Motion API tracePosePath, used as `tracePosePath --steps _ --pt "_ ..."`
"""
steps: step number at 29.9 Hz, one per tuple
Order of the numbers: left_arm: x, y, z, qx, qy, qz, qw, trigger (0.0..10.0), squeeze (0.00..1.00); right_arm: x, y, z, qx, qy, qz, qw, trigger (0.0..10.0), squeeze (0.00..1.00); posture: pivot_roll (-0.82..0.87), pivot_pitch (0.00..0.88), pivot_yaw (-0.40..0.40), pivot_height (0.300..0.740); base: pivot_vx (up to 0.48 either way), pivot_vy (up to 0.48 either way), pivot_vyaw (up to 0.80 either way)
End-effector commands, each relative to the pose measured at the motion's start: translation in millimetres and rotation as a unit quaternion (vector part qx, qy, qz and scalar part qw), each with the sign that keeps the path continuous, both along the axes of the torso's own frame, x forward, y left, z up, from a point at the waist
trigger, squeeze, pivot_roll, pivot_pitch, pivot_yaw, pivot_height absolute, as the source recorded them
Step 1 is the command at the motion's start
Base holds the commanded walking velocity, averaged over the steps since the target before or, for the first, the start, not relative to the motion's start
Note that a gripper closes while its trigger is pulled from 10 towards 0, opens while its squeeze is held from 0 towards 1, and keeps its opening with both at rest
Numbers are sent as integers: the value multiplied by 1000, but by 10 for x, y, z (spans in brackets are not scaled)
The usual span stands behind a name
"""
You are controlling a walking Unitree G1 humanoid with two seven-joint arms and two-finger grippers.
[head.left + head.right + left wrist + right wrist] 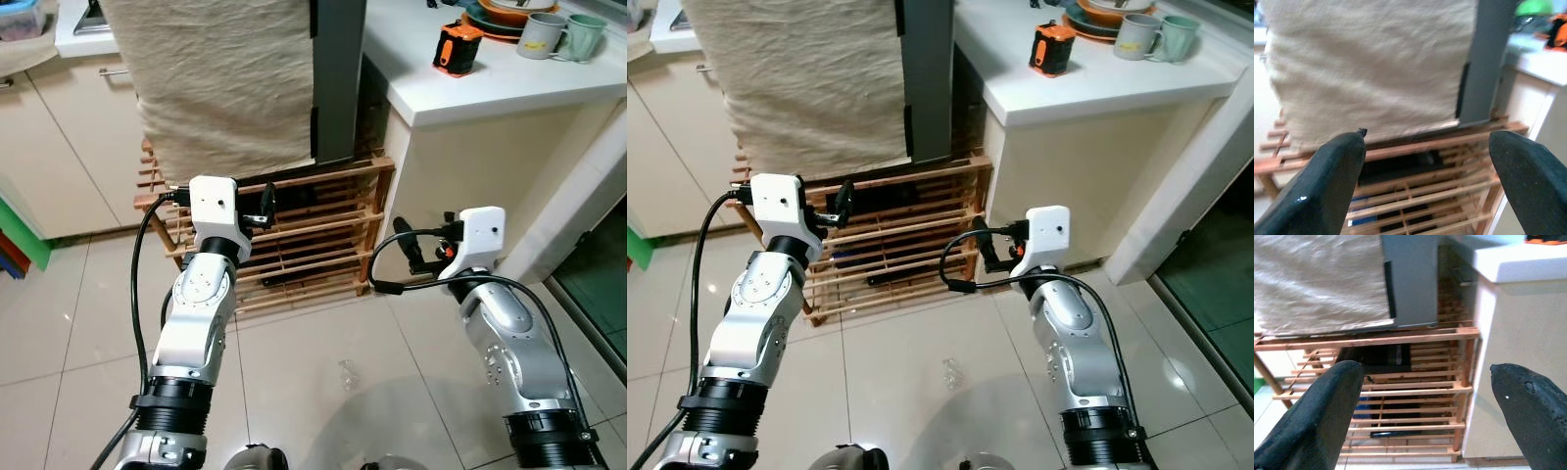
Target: Restocking fridge
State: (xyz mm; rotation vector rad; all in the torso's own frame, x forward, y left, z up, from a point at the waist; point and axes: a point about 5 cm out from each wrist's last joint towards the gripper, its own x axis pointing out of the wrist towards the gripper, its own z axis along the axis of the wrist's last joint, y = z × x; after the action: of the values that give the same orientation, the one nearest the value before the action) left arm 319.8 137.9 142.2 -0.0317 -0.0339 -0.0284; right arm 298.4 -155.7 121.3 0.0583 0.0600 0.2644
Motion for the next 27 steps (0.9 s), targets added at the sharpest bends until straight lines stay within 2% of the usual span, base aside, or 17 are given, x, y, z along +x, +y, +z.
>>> tracePosePath --steps 1,8,13,18,20,21,25,27 --pt "-14 43 28 6 1 16 1000 10000 0 -23 46 -21 -10 7 10 1000 10000 0 -143 91 8 740 458 0 0" --pt "-49 95 -16 -6 19 37 999 10000 0 -1 63 -12 -7 0 23 1000 10000 0 -128 92 -12 740 458 0 0" --pt "-76 152 -7 -9 16 47 999 10000 0 35 140 -40 -11 7 37 999 10000 0 -106 82 -33 740 458 0 694" --pt "-100 161 47 -11 6 40 999 10000 0 67 155 -25 -22 1 42 999 10000 0 -103 75 -21 740 435 101 488" --pt "-96 132 45 -7 3 28 1000 10000 0 70 109 -33 -26 -2 34 999 10000 0 -120 66 -9 740 174 163 0" --pt "-82 74 29 -10 6 17 1000 10000 0 43 32 -47 -15 2 12 1000 10000 0 -136 59 -1 740 0 0 0" --pt "-66 -7 26 -9 5 -1 1000 10000 0 -10 -50 -74 -11 6 -8 1000 10000 0 -159 57 8 740 0 0 0" --pt "-21 -136 -85 -29 23 -26 999 10000 0 -118 -186 -219 -9 24 -51 998 10000 0 -214 34 36 740 0 0 0"
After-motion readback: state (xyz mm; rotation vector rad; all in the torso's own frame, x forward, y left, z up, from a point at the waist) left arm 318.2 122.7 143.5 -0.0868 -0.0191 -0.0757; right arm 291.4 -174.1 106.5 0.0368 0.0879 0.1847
